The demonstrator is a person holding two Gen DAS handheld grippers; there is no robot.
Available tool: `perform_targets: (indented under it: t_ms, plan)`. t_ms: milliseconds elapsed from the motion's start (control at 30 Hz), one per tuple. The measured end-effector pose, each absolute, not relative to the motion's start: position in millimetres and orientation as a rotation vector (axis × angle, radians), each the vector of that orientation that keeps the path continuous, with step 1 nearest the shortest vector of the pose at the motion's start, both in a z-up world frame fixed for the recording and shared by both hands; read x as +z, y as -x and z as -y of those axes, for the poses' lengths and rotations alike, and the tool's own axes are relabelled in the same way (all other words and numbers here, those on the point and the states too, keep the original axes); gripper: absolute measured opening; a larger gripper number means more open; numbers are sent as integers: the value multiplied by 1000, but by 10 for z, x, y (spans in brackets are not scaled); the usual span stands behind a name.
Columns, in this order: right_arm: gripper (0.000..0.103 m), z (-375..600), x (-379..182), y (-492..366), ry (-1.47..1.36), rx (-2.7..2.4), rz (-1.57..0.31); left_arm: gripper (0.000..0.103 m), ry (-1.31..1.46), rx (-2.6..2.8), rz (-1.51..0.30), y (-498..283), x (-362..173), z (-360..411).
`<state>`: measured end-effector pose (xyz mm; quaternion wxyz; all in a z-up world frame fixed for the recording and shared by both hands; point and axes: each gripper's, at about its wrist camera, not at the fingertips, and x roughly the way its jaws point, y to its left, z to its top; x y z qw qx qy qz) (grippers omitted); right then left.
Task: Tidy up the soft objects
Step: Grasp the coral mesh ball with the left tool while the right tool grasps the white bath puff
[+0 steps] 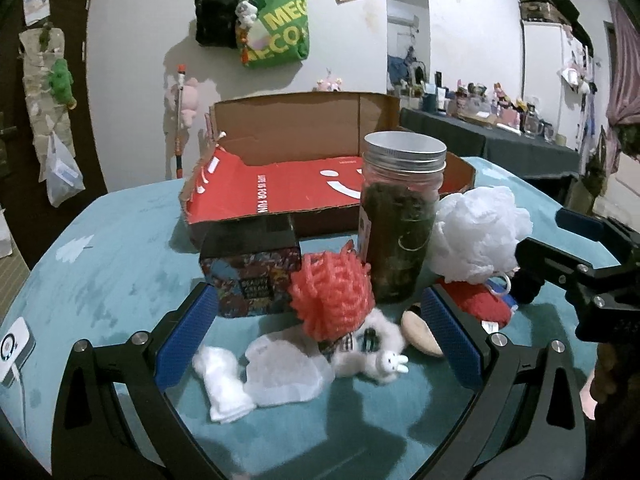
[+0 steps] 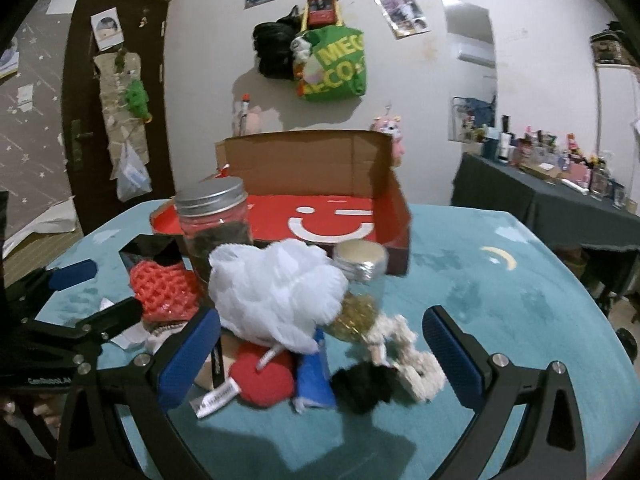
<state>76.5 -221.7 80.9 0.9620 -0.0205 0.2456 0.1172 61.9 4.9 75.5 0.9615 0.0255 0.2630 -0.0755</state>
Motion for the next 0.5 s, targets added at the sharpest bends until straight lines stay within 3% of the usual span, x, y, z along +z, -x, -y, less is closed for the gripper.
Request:
perform_targets:
  t_ms: [233,367,500]
  plan:
    - [103,2197,791,-1008,21,295,-545,103,-56,-181,-568,-805,761,-41]
    - [101,2197,761,-1105,-3,338,-574,96,-87,-200,-585,-888,725,16]
    - [86,2188,730,-1138,-14,376,-593,72,-101,-209,-599,-942,684,56]
